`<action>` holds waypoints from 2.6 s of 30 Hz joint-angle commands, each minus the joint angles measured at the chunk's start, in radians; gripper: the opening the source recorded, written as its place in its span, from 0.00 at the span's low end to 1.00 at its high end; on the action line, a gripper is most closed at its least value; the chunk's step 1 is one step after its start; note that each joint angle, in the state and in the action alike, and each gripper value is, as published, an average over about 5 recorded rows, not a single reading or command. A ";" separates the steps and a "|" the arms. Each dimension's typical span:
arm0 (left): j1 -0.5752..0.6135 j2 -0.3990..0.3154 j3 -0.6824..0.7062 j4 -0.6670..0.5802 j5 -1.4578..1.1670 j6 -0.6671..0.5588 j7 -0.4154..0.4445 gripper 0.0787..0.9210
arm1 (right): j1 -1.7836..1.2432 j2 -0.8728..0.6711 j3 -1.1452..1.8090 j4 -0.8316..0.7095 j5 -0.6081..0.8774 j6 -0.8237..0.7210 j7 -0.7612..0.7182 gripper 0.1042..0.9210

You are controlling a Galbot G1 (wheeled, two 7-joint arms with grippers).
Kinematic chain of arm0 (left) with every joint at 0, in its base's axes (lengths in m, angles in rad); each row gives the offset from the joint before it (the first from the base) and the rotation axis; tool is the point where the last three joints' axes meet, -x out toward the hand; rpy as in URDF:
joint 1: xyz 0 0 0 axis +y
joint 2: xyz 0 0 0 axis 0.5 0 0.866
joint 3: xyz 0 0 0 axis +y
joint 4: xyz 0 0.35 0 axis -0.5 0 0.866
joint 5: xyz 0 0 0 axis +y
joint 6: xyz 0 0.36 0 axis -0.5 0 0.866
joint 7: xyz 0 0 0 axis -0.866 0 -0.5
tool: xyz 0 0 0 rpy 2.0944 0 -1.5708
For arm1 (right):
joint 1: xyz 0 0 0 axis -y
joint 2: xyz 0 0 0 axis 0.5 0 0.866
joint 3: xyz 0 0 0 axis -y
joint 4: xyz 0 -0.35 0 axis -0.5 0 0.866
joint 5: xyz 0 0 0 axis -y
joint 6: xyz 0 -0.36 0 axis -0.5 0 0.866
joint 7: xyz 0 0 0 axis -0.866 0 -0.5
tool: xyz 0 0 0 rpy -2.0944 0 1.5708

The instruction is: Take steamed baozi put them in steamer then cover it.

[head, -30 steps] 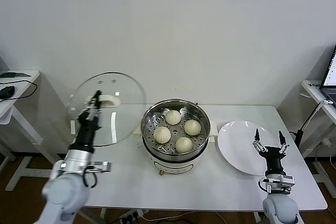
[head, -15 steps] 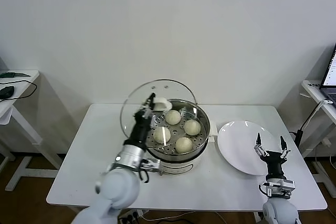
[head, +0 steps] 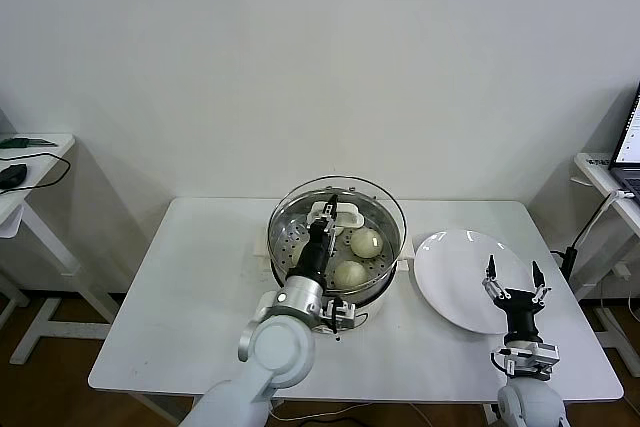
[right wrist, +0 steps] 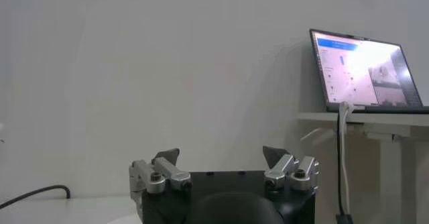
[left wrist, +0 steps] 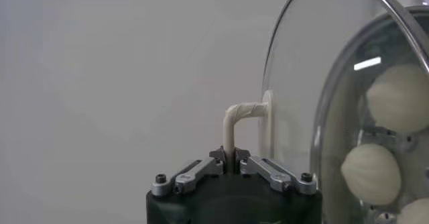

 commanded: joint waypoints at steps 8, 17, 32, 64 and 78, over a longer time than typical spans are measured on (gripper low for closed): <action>-0.040 -0.063 0.018 0.125 0.102 0.019 0.044 0.13 | 0.005 0.005 -0.003 -0.010 0.000 0.002 -0.003 0.88; -0.040 -0.061 0.007 0.144 0.102 0.020 0.044 0.13 | 0.011 0.006 -0.004 -0.013 0.001 0.002 -0.003 0.88; -0.025 -0.062 -0.010 0.157 0.102 0.017 0.037 0.13 | 0.024 0.000 -0.010 -0.019 0.000 0.001 -0.002 0.88; 0.013 -0.073 -0.040 0.121 0.086 0.002 0.013 0.20 | 0.035 0.000 -0.017 -0.025 -0.002 0.000 -0.004 0.88; 0.148 0.043 -0.048 -0.152 -0.011 0.019 0.023 0.68 | 0.037 0.002 -0.022 -0.019 -0.009 -0.003 -0.008 0.88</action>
